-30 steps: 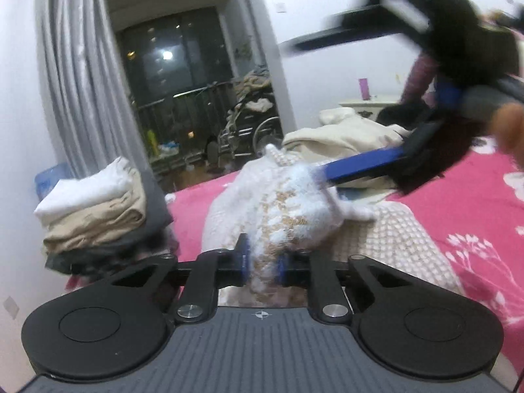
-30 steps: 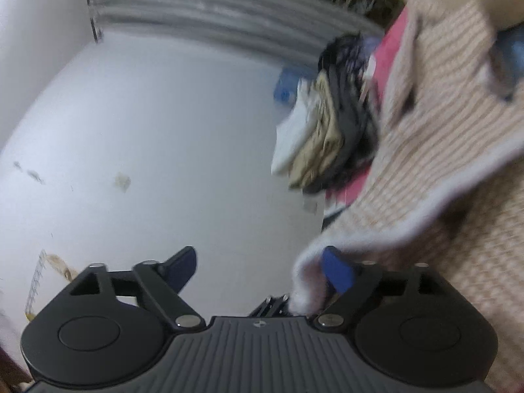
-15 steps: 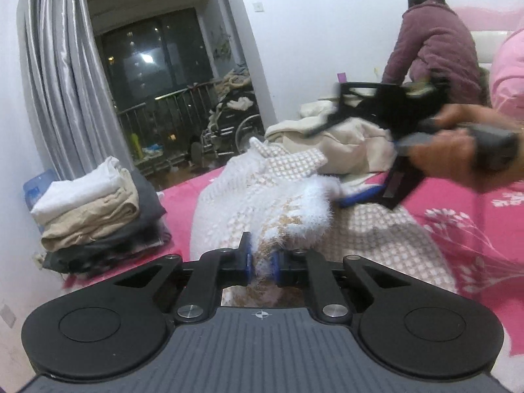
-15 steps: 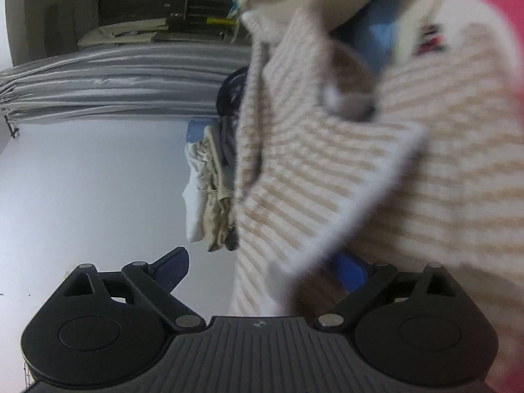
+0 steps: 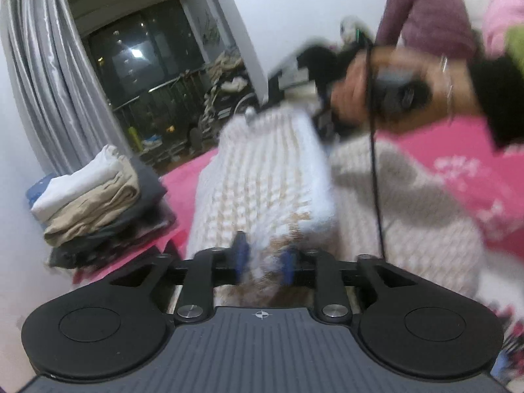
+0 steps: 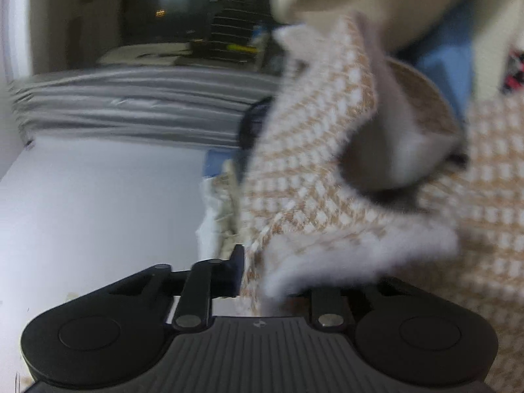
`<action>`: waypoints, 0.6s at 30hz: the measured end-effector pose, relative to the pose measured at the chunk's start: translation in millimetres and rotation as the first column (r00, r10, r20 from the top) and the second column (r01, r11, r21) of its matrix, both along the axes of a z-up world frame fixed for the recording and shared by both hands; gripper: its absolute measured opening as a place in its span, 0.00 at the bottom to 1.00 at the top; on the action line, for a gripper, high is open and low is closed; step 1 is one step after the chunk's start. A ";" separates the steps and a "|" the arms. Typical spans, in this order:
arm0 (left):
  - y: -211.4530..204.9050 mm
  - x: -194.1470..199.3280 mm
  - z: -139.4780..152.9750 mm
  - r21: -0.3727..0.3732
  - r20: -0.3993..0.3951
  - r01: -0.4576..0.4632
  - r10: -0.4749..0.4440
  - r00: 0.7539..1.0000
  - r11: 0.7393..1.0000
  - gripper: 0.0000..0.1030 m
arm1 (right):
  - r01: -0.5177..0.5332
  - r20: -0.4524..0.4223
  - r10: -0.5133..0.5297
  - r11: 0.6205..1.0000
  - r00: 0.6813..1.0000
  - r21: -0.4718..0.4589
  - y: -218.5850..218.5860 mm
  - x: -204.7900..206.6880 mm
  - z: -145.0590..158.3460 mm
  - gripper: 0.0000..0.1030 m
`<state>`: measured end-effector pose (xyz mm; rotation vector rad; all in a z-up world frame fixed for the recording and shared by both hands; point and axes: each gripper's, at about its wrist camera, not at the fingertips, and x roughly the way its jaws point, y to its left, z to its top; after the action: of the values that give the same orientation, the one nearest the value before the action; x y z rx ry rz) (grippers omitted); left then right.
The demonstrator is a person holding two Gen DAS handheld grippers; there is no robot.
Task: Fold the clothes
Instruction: 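Raise the cardigan high with both grippers to shake it out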
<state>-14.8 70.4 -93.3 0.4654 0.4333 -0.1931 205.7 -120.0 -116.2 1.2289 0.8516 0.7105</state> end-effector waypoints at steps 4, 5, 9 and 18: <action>2.6 5.4 -9.1 0.012 -0.005 -0.064 0.064 0.998 0.998 0.33 | -0.030 0.084 0.027 0.999 0.996 0.036 -7.3 -12.7 29.1 0.15; 6.2 6.2 -5.8 -0.032 -0.007 -0.083 0.083 0.997 0.996 0.24 | -0.031 0.097 0.027 0.999 0.995 0.043 -8.1 -16.5 36.2 0.15; 18.5 -3.7 25.3 -0.169 0.064 -0.119 0.131 0.989 0.978 0.09 | 0.011 0.176 -0.027 0.996 0.984 0.089 -25.9 -37.2 67.4 0.13; 28.7 -47.9 150.2 -0.300 0.423 0.000 0.133 0.896 0.954 0.08 | 0.115 0.440 -0.151 0.988 0.885 0.107 -92.2 -110.9 186.0 0.13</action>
<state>-62.8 99.1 56.9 0.1885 -0.0288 -0.0776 94.8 -212.2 69.8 1.1177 0.3556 0.8771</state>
